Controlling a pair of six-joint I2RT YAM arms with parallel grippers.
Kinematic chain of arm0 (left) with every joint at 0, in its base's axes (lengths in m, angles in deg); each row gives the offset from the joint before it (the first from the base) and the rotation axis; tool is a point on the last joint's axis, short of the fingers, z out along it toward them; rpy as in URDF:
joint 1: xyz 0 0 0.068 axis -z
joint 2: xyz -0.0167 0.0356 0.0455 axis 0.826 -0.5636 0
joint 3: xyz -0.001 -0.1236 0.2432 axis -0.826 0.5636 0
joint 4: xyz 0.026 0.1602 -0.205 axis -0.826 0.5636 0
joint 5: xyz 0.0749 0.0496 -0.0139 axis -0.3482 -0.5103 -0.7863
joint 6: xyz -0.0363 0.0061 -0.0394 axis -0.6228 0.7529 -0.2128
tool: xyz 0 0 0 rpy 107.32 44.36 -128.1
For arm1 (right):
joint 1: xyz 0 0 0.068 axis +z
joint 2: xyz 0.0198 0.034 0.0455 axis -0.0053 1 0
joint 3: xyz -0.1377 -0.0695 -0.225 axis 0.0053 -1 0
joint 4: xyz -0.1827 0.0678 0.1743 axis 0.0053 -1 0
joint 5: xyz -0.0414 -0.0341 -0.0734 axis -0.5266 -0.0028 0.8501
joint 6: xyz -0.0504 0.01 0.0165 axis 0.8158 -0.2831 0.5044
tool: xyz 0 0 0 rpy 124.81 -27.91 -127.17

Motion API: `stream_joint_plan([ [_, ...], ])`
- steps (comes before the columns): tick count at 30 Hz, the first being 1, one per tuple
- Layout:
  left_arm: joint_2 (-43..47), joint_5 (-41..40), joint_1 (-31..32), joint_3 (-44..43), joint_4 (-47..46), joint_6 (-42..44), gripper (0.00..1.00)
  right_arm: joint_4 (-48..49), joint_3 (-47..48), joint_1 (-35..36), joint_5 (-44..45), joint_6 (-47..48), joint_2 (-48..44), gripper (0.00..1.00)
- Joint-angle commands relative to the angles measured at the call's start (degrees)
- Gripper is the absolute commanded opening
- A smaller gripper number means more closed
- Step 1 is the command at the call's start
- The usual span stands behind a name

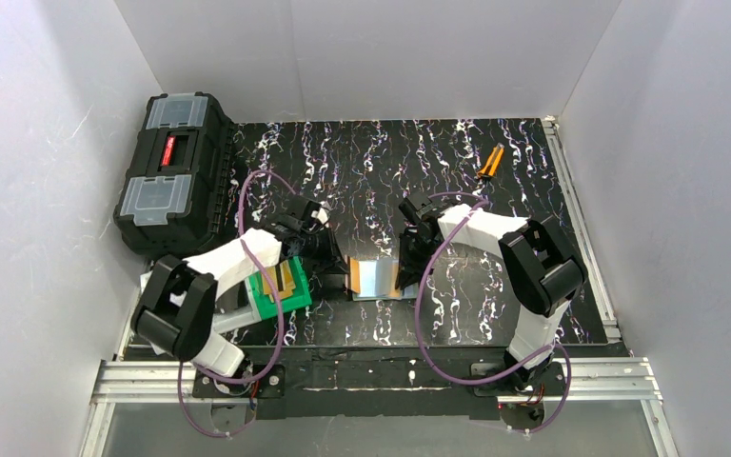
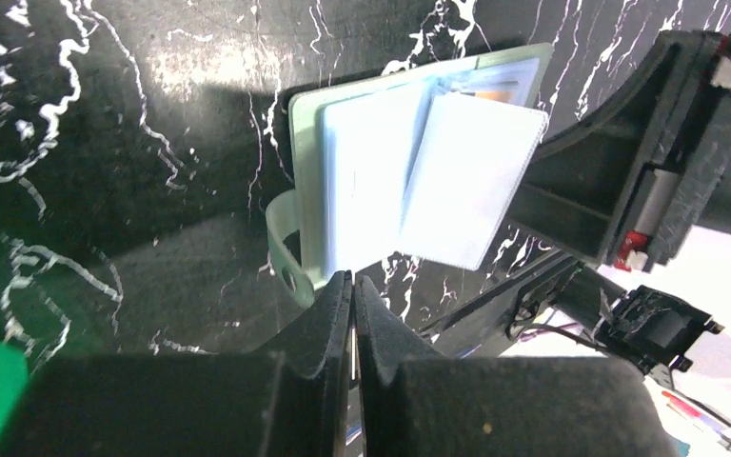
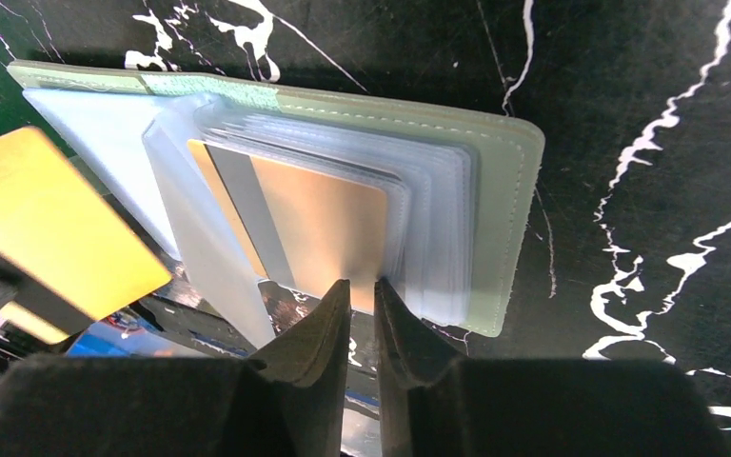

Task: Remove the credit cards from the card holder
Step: Remove the credit card from the card holder, then place the credit card in the storage box.

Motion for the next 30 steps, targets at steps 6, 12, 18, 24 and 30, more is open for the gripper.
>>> stream_joint_plan([
  [6,11.47,-9.55,-0.34,-8.31,16.15,5.06,0.0,-0.97,1.08,0.89,7.49,1.85,-2.68,0.29],
  [12,17.13,-22.19,-0.34,-14.28,30.5,5.69,0.0,-2.28,2.64,0.83,8.26,1.94,-6.19,0.54],
  [18,20.41,-37.21,-0.34,-18.18,41.66,5.31,0.0,-3.65,4.68,0.8,9.84,2.06,-9.97,0.85],
  [24,18.72,-48.21,-0.34,-17.8,49.15,3.46,0.0,-6.04,8.07,0.8,11.03,2.51,-13.06,0.98],
  [30,13.38,-52.32,-0.34,-16.56,49.18,2.98,0.0,-6.82,10.47,0.8,11.26,2.19,-15.21,0.98],
])
